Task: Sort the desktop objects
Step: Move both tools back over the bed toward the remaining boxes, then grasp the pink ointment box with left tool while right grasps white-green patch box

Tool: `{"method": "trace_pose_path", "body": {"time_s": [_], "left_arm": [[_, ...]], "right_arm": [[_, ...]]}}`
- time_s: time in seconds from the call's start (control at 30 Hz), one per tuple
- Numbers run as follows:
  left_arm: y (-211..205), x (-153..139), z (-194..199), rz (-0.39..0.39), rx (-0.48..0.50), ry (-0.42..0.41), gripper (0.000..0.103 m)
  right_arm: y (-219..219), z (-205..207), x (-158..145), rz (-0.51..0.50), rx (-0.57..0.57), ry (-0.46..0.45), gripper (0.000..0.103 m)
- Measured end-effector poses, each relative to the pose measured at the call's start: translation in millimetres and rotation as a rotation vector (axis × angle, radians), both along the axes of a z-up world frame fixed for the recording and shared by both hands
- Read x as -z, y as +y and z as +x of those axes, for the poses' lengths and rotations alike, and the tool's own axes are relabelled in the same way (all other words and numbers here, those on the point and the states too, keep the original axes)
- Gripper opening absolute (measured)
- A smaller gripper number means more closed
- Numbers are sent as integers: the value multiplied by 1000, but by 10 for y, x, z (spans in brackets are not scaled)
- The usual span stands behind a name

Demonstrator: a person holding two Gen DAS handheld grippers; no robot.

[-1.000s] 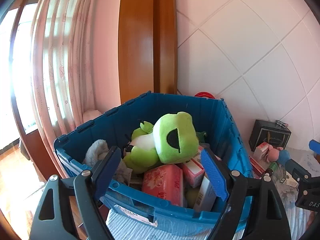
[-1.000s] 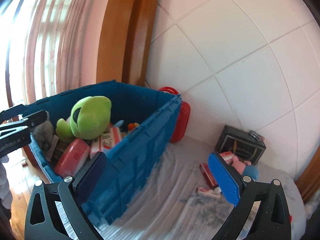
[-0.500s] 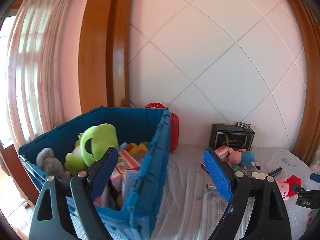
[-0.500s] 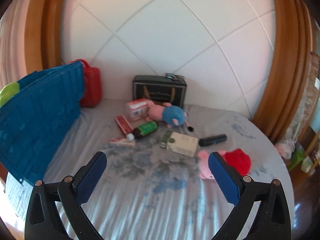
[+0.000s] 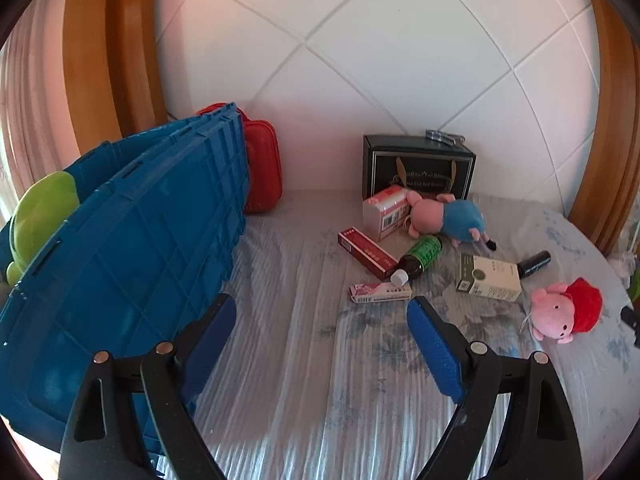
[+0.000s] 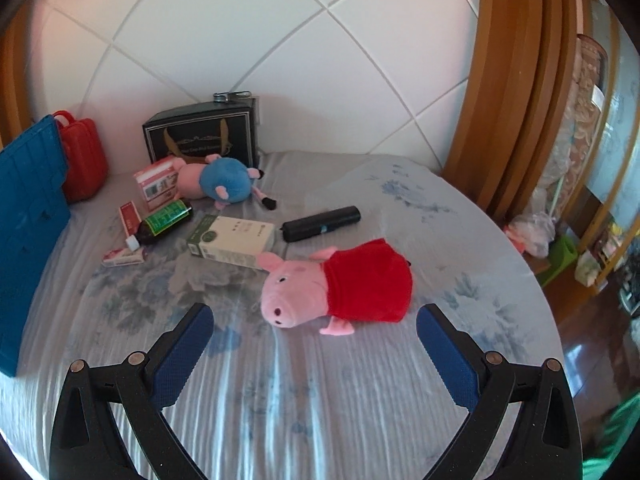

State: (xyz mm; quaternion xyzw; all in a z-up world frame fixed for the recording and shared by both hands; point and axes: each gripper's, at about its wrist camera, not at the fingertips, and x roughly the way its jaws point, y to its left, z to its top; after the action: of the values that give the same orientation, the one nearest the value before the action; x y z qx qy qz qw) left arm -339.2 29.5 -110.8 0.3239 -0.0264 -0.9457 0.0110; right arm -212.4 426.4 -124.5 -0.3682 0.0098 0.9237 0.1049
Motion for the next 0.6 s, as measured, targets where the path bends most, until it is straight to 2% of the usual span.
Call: {"method": "trace_pose_path", "body": {"time_s": [0.17, 0.3, 0.43, 0.53, 0.6], "left_arm": [[25, 217, -361, -65, 16, -70, 88], [70, 520, -833, -76, 85, -152, 88], [253, 1054, -1458, -84, 170, -244, 88], [386, 1453, -1824, -61, 224, -317, 88], [500, 1691, -2012, -77, 262, -350, 88]], "right_arm": [[284, -272, 23, -14, 5, -39, 103], [406, -644, 151, -5, 20, -92, 103], [365, -1118, 397, -47, -14, -135, 103], [264, -1455, 584, -62, -44, -158, 103], [172, -1709, 715, -70, -76, -177, 103]]}}
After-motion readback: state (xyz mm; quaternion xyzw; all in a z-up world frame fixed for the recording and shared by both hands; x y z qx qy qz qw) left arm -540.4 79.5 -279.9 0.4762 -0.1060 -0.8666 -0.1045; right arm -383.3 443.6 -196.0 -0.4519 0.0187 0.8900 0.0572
